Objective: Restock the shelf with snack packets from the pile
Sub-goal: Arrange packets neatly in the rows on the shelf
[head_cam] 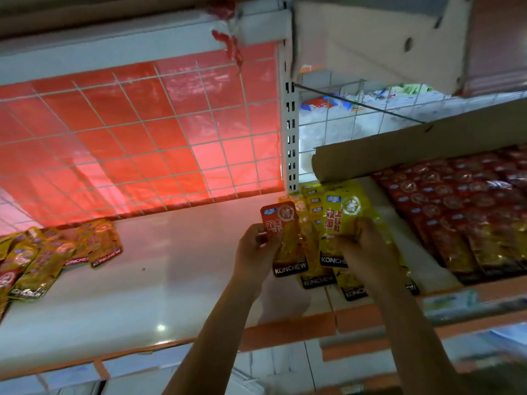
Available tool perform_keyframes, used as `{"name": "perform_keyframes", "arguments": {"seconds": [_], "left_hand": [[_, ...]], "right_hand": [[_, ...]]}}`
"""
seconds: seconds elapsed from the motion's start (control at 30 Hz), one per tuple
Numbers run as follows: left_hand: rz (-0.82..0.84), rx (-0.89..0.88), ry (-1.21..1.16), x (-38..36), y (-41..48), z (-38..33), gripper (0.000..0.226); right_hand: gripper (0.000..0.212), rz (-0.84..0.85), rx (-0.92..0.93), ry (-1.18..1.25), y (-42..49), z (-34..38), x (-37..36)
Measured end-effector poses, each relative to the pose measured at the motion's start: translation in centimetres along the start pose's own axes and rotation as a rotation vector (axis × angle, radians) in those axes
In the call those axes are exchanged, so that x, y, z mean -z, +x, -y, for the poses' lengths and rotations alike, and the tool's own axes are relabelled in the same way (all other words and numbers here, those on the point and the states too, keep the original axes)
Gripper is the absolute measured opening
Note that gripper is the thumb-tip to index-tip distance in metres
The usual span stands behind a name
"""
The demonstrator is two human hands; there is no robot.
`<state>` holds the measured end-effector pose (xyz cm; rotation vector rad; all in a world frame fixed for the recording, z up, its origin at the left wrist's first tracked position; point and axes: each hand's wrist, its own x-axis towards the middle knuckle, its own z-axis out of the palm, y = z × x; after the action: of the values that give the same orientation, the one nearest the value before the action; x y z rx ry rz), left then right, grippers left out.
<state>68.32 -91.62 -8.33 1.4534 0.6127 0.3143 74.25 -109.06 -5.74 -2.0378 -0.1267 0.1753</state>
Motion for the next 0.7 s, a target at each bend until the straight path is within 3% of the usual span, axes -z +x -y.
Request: {"name": "perform_keyframes", "arguments": {"seconds": [0.1,0.2,0.27,0.47,0.7], "left_hand": [[-0.066,-0.029,-0.046,-0.5,-0.2,0.1,0.006],[-0.146,-0.054,-0.054,-0.5,-0.5,0.4,0.009],[-0.209,-0.056,-0.065,-0.4,-0.7,0.8,0.01],[-0.334,-0.046,-0.003,-0.4,-1.5,1.9,0.007],[-0.368,-0.093,0.095,-1.2,-3.0,2.4,0.006]], "right_hand": [[0.027,0.045,0.073,-0.153,-1.2,0.0,0.0],[0.074,0.079,0.118,-0.262,-3.0,-0.3,-0.9],[0.087,0.12,0.148,-0.316,-4.1,-0.5,-1.5],[0.079,0.14,0.289,-0.467,-5.1,-1.8,-2.5],[0.077,0.138,0.309,-0.668,-4.5,-3.5,-2.9]]}}
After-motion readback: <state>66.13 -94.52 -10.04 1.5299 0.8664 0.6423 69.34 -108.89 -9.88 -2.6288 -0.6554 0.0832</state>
